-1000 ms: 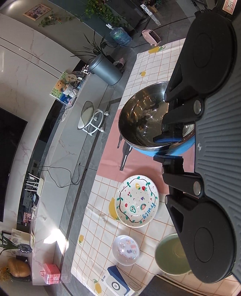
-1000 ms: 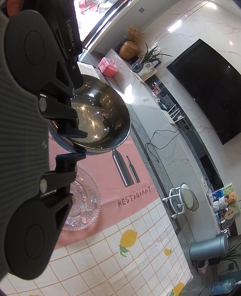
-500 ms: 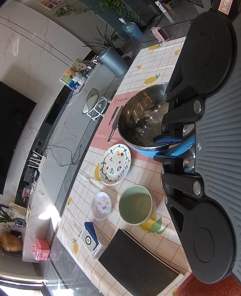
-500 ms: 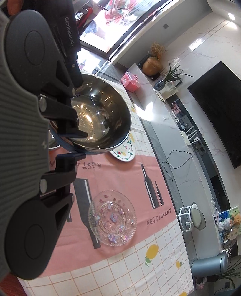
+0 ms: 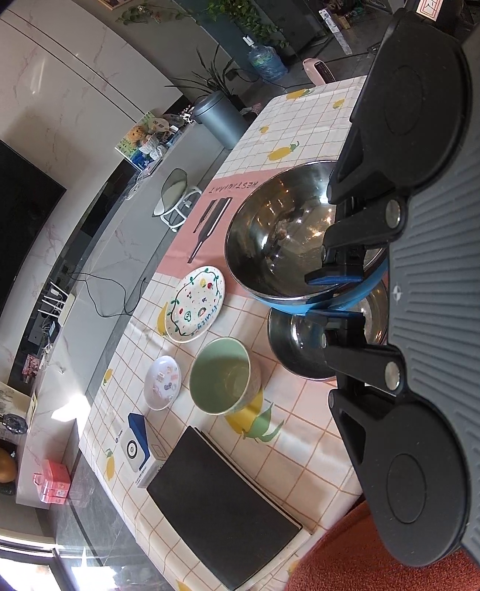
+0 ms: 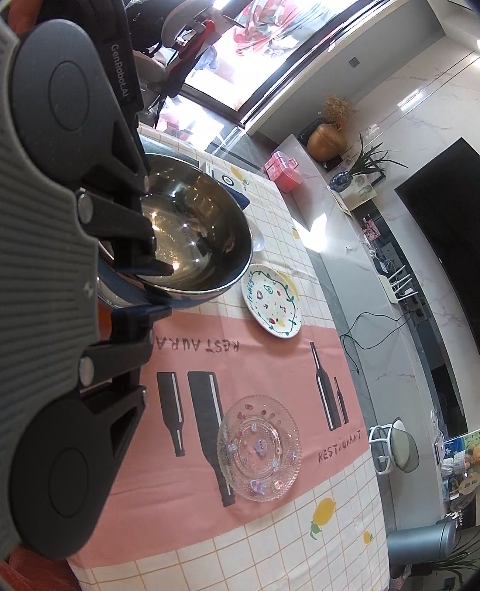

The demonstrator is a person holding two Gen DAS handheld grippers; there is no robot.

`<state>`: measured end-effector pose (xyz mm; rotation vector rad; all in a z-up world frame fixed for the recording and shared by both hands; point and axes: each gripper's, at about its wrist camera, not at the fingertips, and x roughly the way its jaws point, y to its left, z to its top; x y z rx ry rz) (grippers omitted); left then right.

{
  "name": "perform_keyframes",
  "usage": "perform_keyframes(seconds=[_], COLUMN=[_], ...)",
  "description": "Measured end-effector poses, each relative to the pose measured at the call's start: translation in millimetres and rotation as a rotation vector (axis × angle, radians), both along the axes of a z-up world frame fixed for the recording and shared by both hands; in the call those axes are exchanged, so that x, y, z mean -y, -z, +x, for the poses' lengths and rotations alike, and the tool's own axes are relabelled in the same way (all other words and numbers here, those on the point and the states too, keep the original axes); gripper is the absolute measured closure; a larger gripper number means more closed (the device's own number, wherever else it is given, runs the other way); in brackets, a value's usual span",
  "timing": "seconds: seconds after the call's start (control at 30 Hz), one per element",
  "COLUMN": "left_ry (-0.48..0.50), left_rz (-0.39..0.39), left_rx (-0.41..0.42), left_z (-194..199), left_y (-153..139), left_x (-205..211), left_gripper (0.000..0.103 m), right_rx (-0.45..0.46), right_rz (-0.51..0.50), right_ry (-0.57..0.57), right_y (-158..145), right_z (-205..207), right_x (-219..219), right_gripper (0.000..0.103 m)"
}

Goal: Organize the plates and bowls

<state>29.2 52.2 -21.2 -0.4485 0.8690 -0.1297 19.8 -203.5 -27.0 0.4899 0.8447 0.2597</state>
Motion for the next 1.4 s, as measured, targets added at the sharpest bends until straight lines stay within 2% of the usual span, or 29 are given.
perform_keyframes(seconds=[0.37,0.77,1.4], left_ry=[-0.024,-0.042,-0.031], left_rz=[0.008,-0.027,-0.012], left_rx=[-0.051,-0.118,-0.137], left_z=[0.6,11.0,16.7], left_y=[20.6,44.0,50.8], left_x=[-10.6,-22.8,-22.2], left_gripper=[0.088,0.087,0.084], right_rx=[-0.067,-0.108,-0.114], right_rz=[-0.005,-0.055,-0.132], right_ry=[-0.023,-0.044,-0.063], right_y=[20.5,38.0,48.2], right_z=[11.9,30.5,38.0], right_x=[-11.8,-31.9,-46.3], right_gripper=[0.089,0.09,0.091])
